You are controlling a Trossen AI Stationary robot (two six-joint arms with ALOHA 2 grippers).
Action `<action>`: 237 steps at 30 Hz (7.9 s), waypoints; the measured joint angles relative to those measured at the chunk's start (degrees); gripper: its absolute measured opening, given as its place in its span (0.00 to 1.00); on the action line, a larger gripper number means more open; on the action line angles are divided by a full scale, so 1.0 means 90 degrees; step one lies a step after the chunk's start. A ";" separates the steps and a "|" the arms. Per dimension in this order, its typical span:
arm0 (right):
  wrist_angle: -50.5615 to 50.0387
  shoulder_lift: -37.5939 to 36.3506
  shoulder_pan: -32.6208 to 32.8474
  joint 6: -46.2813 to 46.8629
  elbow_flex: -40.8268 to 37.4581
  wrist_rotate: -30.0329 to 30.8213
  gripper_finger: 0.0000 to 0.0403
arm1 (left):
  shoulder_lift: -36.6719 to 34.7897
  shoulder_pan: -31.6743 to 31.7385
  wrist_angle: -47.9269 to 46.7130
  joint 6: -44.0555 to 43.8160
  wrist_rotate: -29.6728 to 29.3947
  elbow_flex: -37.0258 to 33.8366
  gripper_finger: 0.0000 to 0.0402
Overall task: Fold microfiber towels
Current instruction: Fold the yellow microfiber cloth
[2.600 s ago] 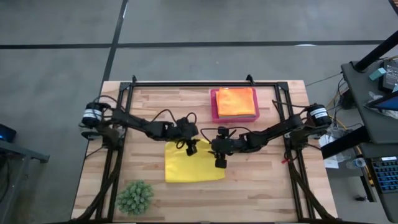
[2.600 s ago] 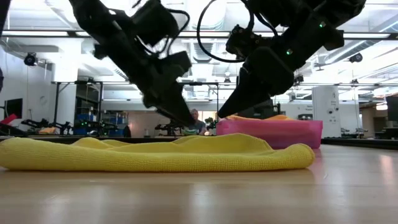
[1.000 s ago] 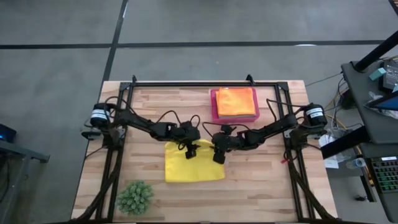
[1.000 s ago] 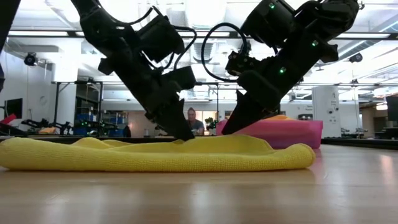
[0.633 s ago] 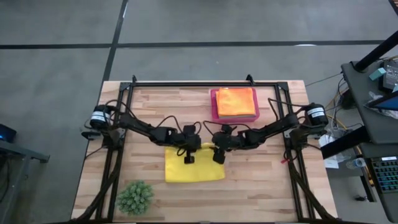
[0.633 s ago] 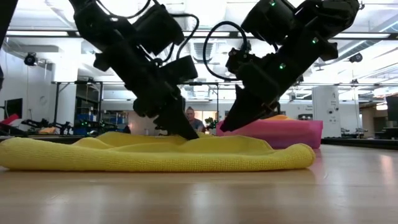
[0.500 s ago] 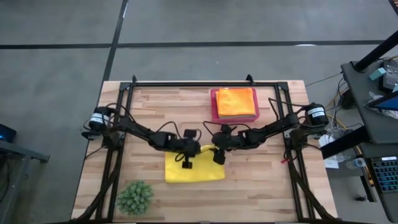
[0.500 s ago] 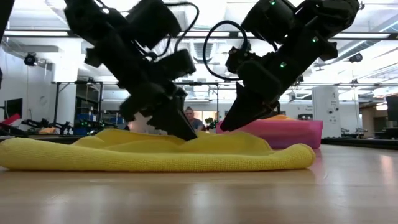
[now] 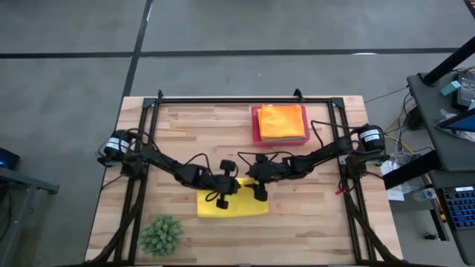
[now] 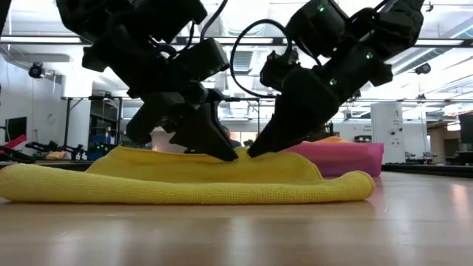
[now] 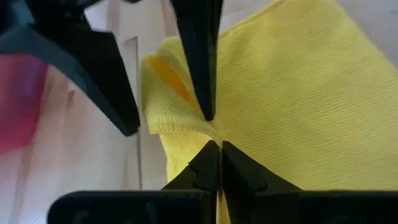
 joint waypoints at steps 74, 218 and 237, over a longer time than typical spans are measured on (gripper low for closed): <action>-0.2531 -0.1461 0.0071 -0.0407 0.0034 0.1940 0.33 | -0.2175 0.1516 -0.4401 -0.0900 -0.0248 -0.0406 0.00; -0.3435 -0.1347 0.1041 0.2360 0.0039 0.1628 0.27 | -0.0954 -0.0629 -0.2909 -0.4052 0.0115 0.0124 0.37; -0.5162 -0.2005 0.0194 0.5262 -0.0183 0.1023 0.62 | -0.0908 -0.0759 -0.2878 -0.4058 0.0190 -0.0107 0.37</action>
